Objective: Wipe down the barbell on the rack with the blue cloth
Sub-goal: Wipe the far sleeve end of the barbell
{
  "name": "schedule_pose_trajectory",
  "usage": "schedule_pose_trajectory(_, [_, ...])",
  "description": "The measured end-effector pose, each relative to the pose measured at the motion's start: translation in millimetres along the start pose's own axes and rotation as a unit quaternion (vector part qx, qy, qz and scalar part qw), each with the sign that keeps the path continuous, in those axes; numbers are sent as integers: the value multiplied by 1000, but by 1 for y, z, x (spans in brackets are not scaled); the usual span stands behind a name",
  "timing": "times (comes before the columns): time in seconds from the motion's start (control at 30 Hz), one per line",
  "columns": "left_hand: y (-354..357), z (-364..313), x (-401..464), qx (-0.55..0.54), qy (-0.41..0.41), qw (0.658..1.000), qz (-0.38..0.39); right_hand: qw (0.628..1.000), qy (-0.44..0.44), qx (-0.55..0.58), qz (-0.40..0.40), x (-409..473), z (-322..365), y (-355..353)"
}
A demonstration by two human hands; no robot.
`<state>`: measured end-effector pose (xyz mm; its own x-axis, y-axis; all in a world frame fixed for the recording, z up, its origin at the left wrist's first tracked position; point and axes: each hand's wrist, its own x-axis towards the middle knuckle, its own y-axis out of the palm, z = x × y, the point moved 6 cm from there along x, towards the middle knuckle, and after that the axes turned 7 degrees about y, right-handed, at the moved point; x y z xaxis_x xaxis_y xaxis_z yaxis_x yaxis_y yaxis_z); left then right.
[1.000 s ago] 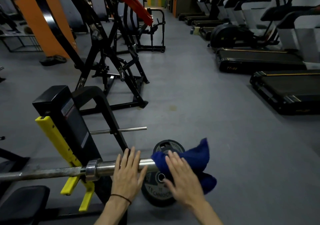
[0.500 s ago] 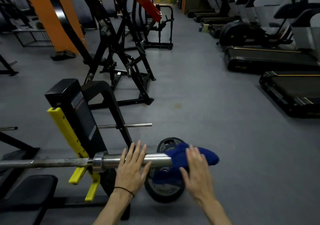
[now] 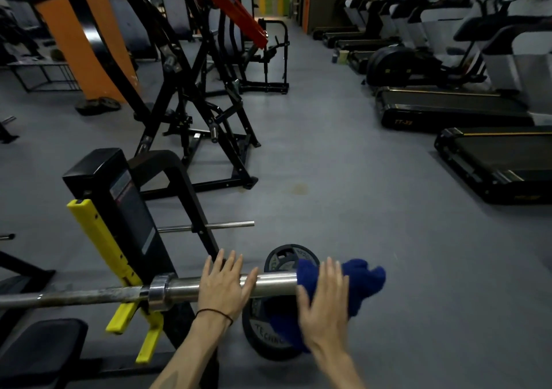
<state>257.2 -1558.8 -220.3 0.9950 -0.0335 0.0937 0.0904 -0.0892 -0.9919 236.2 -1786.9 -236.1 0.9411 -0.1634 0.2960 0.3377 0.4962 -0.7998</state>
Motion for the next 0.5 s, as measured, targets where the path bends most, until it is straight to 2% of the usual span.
schedule_pose_trajectory(0.03, [-2,0,4,6,-4,1000,3,1000,-18,2,22,-12,21,10])
schedule_pose_trajectory(0.1, [-3,1,13,-14,-4,1000,26,985,-148,-37,79,-28,42,23])
schedule_pose_trajectory(0.17, [-7,3,16,-40,4,998,37,968,-223,-81,78,-9,16,14])
schedule_pose_trajectory(0.2, [-11,3,14,-42,12,998,34,971,-216,-87,59,3,-4,4])
schedule_pose_trajectory(0.27, [-14,3,1,-15,36,999,0,994,-96,-59,3,20,-39,-17])
schedule_pose_trajectory(0.33, [-7,4,-13,-18,39,999,-15,999,17,-25,-20,12,-32,-15])
schedule_pose_trajectory(0.37, [-4,4,-16,-25,37,999,-8,999,28,-14,-17,4,-13,-6])
schedule_pose_trajectory(0.4, [-2,4,-15,-30,33,999,-5,1000,0,-13,-3,-8,12,6])
schedule_pose_trajectory(0.5, [-2,5,-8,-16,26,999,-16,976,-191,-63,85,-33,50,26])
